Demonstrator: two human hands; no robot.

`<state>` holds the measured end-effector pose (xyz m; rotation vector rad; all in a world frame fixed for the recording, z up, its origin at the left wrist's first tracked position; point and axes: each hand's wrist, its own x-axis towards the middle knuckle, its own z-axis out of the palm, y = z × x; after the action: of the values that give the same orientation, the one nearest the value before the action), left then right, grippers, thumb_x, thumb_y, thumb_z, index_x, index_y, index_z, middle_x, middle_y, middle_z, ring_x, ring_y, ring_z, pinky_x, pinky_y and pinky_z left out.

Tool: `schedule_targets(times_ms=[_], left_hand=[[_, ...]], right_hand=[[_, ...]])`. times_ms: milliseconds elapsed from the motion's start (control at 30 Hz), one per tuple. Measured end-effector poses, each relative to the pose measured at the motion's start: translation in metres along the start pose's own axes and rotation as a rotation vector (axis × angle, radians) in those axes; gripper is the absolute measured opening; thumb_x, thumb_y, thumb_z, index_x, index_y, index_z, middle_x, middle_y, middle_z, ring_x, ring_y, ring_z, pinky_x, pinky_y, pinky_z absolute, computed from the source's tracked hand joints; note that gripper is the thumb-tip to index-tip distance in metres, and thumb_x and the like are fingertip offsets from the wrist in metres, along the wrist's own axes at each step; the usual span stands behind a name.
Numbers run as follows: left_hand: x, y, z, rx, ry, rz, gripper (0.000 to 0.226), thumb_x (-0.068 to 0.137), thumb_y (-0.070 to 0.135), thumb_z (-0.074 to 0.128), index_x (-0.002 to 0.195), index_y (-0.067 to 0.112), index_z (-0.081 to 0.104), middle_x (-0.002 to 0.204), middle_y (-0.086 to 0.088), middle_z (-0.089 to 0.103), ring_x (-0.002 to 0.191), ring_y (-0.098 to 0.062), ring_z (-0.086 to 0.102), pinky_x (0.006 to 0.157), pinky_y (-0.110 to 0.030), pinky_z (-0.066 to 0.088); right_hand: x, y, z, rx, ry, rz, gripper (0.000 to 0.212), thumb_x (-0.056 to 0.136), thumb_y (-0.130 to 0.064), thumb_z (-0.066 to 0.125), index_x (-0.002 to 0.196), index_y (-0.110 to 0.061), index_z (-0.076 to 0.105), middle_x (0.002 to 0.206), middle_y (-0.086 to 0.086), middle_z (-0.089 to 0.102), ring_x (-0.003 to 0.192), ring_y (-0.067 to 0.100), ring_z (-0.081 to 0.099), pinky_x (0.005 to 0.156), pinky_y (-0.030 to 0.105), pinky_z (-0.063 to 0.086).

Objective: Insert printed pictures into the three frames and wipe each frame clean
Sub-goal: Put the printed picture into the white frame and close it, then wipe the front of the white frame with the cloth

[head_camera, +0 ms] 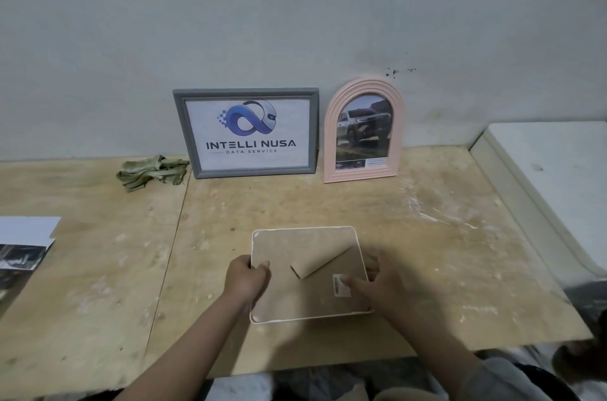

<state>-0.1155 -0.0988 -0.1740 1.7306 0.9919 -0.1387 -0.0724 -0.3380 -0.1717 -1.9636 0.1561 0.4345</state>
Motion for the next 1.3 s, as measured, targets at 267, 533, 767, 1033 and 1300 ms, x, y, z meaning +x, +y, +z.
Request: schedule_targets(times_ms=[267, 533, 767, 1033, 1300], left_hand=[[-0.014, 0.058, -0.026, -0.269, 0.036, 0.040, 0.021, 0.091, 0.011, 0.057, 0.071, 0.006, 0.060, 0.074, -0.017, 0.063, 0.064, -0.027, 0.060, 0.062, -0.033, 0.050], [-0.024, 0.103, -0.063, -0.408, 0.028, -0.019, 0.012, 0.087, 0.000, 0.059, 0.094, -0.010, 0.060, 0.079, -0.020, 0.062, 0.067, -0.031, 0.062, 0.071, -0.045, 0.056], [-0.017, 0.108, -0.083, -0.656, -0.073, -0.014, 0.053, 0.094, 0.056, 0.041, 0.102, 0.005, 0.054, 0.094, -0.012, 0.063, 0.080, -0.023, 0.063, 0.070, -0.037, 0.051], [-0.036, 0.075, -0.066, -0.744, -0.562, 0.214, 0.048, 0.082, 0.039, 0.062, 0.115, 0.004, 0.065, 0.120, -0.020, 0.060, 0.109, -0.030, 0.059, 0.101, -0.045, 0.045], [-0.040, 0.054, -0.049, -0.979, -0.678, 0.357, 0.048, 0.103, 0.031, 0.028, 0.141, 0.004, 0.039, 0.142, -0.017, 0.047, 0.134, -0.030, 0.041, 0.117, -0.047, 0.020]], right_hand=[[-0.005, -0.021, 0.004, -0.478, -0.055, -0.534, 0.085, 0.070, -0.066, 0.064, 0.135, -0.014, 0.047, 0.140, 0.011, 0.040, 0.127, 0.021, 0.038, 0.102, 0.032, 0.034], [0.004, -0.069, -0.010, -0.994, 0.030, -1.276, 0.059, 0.101, -0.046, 0.019, 0.120, -0.011, 0.062, 0.122, 0.006, 0.064, 0.112, 0.020, 0.059, 0.104, 0.034, 0.036], [-0.005, -0.122, -0.008, -0.343, 0.174, -1.003, 0.019, 0.096, -0.034, 0.043, 0.096, -0.026, 0.060, 0.073, -0.006, 0.063, 0.065, 0.010, 0.056, 0.051, 0.018, 0.039], [0.036, -0.151, -0.008, 0.268, -0.123, -0.414, 0.030, 0.100, -0.021, 0.041, 0.080, -0.014, 0.063, 0.073, 0.002, 0.061, 0.070, 0.011, 0.054, 0.064, 0.020, 0.044], [0.053, -0.143, 0.002, 0.413, -0.315, -0.187, 0.041, 0.099, -0.033, 0.042, 0.120, -0.003, 0.059, 0.122, 0.013, 0.063, 0.121, 0.029, 0.052, 0.109, 0.050, 0.034]])
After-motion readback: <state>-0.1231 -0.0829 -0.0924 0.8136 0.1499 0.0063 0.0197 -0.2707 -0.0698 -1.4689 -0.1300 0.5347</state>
